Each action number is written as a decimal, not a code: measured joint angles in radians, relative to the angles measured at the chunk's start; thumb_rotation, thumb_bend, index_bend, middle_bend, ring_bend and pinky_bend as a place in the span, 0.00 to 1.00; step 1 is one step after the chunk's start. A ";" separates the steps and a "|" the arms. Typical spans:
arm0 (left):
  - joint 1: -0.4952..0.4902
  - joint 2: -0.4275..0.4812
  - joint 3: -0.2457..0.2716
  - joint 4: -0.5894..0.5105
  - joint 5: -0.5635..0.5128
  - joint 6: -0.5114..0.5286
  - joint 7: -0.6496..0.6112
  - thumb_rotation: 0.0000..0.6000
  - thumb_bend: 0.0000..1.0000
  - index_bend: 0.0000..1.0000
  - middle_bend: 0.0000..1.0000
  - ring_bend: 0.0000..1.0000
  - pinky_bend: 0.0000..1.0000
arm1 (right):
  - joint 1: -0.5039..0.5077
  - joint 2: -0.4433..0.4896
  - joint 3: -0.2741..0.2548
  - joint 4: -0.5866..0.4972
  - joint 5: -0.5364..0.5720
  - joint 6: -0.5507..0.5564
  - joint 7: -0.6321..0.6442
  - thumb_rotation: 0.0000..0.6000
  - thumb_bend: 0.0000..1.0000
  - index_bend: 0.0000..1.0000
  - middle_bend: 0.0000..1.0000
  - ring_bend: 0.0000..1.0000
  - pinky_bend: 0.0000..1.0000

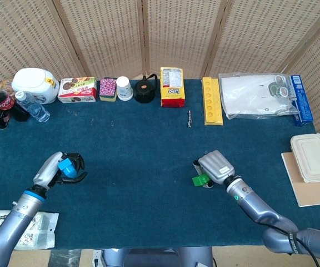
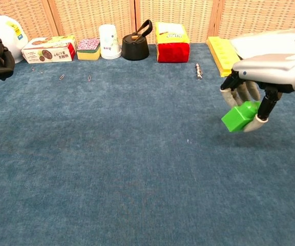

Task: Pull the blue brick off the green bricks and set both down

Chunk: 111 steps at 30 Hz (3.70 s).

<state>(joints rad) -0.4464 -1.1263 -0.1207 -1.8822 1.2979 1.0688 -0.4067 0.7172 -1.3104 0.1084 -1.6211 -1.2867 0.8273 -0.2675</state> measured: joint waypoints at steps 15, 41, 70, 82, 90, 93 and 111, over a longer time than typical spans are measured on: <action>-0.006 -0.003 0.000 0.026 -0.022 0.003 0.143 1.00 0.34 0.78 0.60 0.55 0.61 | 0.034 0.048 -0.030 -0.093 0.186 0.004 -0.240 1.00 0.08 0.16 0.25 0.26 0.26; -0.122 -0.260 -0.002 0.180 -0.079 0.069 0.820 1.00 0.33 0.78 0.60 0.44 0.44 | -0.041 0.275 0.043 -0.310 0.097 0.229 -0.164 1.00 0.08 0.16 0.26 0.27 0.26; -0.117 -0.366 0.009 0.222 0.006 0.183 0.915 1.00 0.09 0.02 0.11 0.00 0.14 | -0.090 0.304 0.064 -0.322 0.049 0.286 -0.083 1.00 0.10 0.19 0.29 0.30 0.30; 0.019 -0.147 0.040 0.047 0.069 0.339 0.837 1.00 0.12 0.08 0.11 0.00 0.14 | -0.153 0.266 0.073 -0.226 0.056 0.395 -0.065 1.00 0.16 0.30 0.36 0.39 0.38; 0.179 -0.026 0.101 0.027 0.151 0.511 0.719 1.00 0.12 0.13 0.13 0.00 0.14 | -0.245 0.249 0.044 -0.173 0.078 0.475 -0.064 1.00 0.17 0.34 0.39 0.42 0.38; 0.231 0.000 0.119 0.041 0.159 0.554 0.675 1.00 0.12 0.14 0.13 0.01 0.14 | -0.278 0.248 0.030 -0.175 0.088 0.493 -0.060 1.00 0.17 0.35 0.39 0.42 0.39; 0.412 0.044 0.140 0.123 0.114 0.642 0.534 1.00 0.12 0.17 0.14 0.02 0.14 | -0.482 0.250 -0.067 -0.246 0.041 0.654 -0.054 1.00 0.17 0.37 0.41 0.42 0.38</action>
<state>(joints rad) -0.0346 -1.0828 0.0190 -1.7590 1.4118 1.7108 0.1274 0.2350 -1.0605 0.0409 -1.8675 -1.2457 1.4818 -0.3212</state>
